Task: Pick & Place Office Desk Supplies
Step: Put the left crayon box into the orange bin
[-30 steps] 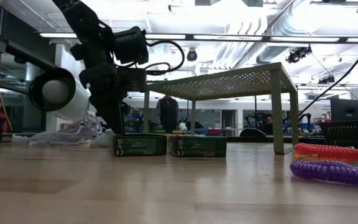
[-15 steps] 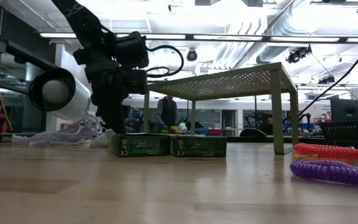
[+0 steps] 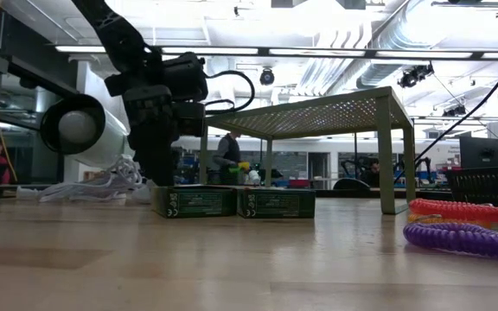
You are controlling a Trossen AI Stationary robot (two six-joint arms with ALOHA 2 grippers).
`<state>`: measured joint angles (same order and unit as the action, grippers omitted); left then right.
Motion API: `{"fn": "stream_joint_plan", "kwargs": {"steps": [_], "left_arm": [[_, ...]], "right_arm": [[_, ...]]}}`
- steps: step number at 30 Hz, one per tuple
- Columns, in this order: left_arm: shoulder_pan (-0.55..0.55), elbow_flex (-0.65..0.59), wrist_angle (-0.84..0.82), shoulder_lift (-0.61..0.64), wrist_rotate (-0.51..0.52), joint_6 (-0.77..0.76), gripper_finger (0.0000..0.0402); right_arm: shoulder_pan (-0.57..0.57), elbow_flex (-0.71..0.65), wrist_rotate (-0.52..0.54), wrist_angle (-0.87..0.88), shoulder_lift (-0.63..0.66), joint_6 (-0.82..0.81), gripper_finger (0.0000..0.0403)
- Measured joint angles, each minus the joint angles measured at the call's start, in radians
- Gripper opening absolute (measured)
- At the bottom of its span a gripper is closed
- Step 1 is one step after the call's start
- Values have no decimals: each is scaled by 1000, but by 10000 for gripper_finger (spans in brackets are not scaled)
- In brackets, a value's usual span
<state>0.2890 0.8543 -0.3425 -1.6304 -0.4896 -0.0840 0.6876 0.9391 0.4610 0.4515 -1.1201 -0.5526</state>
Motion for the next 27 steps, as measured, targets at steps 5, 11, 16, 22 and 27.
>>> {"fn": "stream_joint_plan", "kwargs": {"steps": [5, 11, 16, 22, 27], "left_arm": [[-6, 0, 12, -3, -16, -2, 144], [-9, 0, 11, -3, -34, -19, 144], [-24, 0, 10, -3, -37, -28, 144], [-33, 0, 6, -3, -49, -44, 144], [-32, 0, 4, -3, -89, -54, 144]], "right_arm": [[0, 0, 0, 0, 0, 0, 86], [0, 0, 0, 0, 0, 0, 86], [0, 0, 0, 0, 0, 0, 86], [0, 0, 0, 0, 0, 0, 86], [0, 0, 0, 0, 0, 0, 86]]}}
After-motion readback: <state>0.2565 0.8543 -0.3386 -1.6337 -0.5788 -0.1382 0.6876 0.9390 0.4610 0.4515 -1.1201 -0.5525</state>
